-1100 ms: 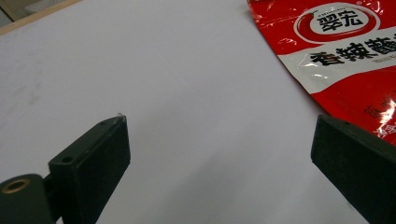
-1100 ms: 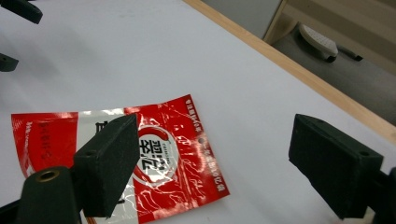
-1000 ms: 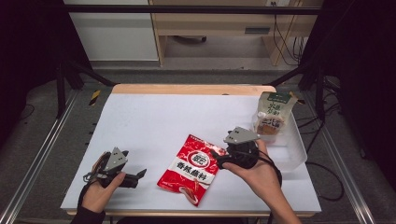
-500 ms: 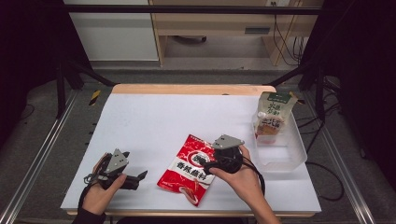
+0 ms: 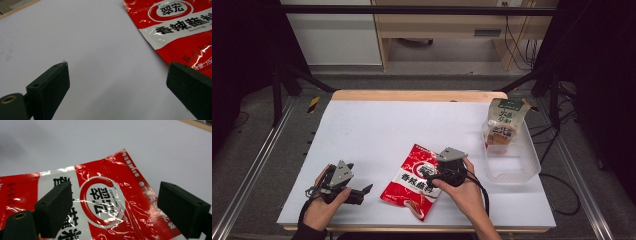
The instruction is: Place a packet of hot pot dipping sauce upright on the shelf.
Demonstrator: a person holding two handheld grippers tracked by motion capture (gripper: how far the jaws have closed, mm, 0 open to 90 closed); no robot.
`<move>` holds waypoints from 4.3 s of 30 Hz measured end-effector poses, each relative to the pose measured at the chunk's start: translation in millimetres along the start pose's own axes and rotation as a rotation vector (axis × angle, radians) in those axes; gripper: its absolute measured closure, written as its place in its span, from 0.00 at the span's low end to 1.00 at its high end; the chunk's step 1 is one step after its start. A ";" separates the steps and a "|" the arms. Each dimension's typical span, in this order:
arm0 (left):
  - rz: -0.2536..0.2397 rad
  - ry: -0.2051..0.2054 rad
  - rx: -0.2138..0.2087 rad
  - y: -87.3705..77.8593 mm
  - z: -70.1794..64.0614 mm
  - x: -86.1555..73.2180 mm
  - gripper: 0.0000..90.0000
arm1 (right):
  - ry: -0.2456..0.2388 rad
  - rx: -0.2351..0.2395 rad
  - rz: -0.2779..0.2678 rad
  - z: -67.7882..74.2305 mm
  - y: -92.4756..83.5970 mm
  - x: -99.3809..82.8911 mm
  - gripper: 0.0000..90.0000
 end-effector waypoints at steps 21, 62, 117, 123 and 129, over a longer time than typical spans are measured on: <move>0.022 0.036 -0.029 9.8 -18.2 3.3 0.05 | 0.052 -0.127 0.117 -35.0 30.7 -24.0 0.12; 0.022 0.036 -0.035 9.5 -17.9 3.2 0.05 | 0.106 -0.051 0.146 -25.0 24.4 -28.4 0.36; 0.036 0.076 -0.047 10.0 -14.3 13.7 0.06 | -0.045 -0.012 -0.015 -4.9 -25.5 27.4 1.00; 0.030 0.092 -0.074 8.7 -7.6 37.4 0.06 | -0.078 0.015 -0.034 3.6 -34.4 43.9 1.00; 0.037 0.102 -0.085 14.4 -0.6 55.0 0.05 | -0.119 0.044 -0.053 17.4 -39.7 56.6 1.00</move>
Point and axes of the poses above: each handheld gripper's, and its own axes: y roughly forward along the jaws, x roughly out of its top, z roughly to its left, the point moved 7 cm from there along y, roughly forward along the jaws, and after that the axes turned 3 degrees about -y, right-handed, at the moved point
